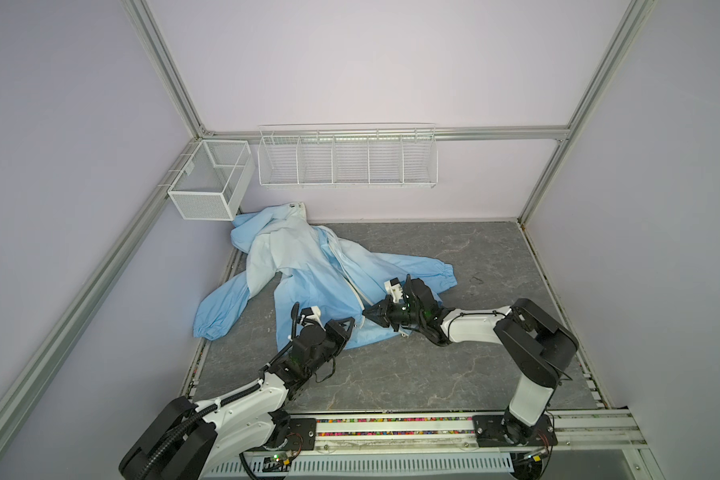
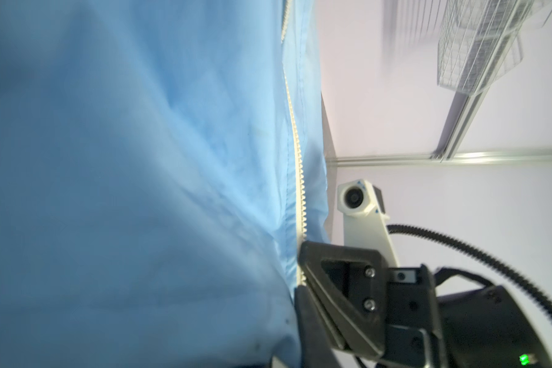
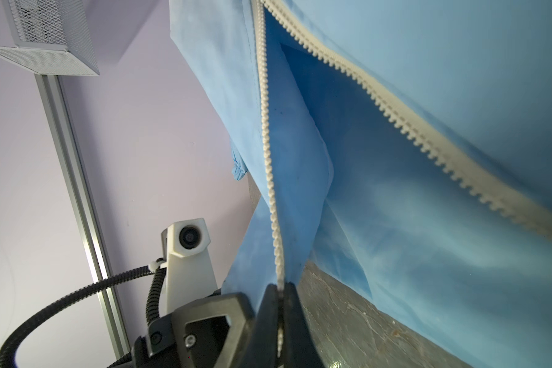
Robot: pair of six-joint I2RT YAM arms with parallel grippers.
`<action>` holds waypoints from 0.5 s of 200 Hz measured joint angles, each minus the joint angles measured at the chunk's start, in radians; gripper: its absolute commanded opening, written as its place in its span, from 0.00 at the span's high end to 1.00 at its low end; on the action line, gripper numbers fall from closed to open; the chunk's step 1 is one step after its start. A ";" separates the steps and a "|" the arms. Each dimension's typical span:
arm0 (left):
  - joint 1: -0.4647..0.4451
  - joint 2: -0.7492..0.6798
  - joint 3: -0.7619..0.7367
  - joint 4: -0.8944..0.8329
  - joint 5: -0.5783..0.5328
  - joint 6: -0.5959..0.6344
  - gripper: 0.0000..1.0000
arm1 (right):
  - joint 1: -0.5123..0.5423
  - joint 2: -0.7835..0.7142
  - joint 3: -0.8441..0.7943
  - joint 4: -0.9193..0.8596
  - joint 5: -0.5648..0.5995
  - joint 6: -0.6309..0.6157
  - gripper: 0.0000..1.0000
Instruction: Zip up the jacket
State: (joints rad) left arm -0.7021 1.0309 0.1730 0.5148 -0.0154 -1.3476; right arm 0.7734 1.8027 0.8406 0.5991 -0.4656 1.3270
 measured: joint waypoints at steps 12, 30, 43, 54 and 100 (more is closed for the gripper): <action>0.001 0.016 0.000 0.007 0.010 0.000 1.00 | -0.001 -0.001 0.000 0.001 -0.007 -0.012 0.69; 0.001 0.038 0.013 0.006 0.019 -0.002 1.00 | 0.000 -0.006 -0.003 0.005 -0.017 -0.010 0.53; 0.002 0.048 0.023 0.011 0.025 -0.002 1.00 | 0.001 -0.007 -0.004 0.015 -0.026 -0.003 0.49; 0.002 0.049 0.029 0.013 0.029 -0.002 1.00 | 0.003 -0.007 -0.005 0.033 -0.031 0.004 0.49; 0.002 0.049 0.032 0.017 0.040 -0.003 1.00 | 0.019 0.005 -0.017 0.113 -0.033 0.051 0.65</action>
State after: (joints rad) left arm -0.7002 1.0801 0.2050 0.5320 0.0250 -1.3502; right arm 0.7921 1.8072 0.8238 0.7116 -0.4988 1.3785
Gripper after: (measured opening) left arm 0.047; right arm 0.390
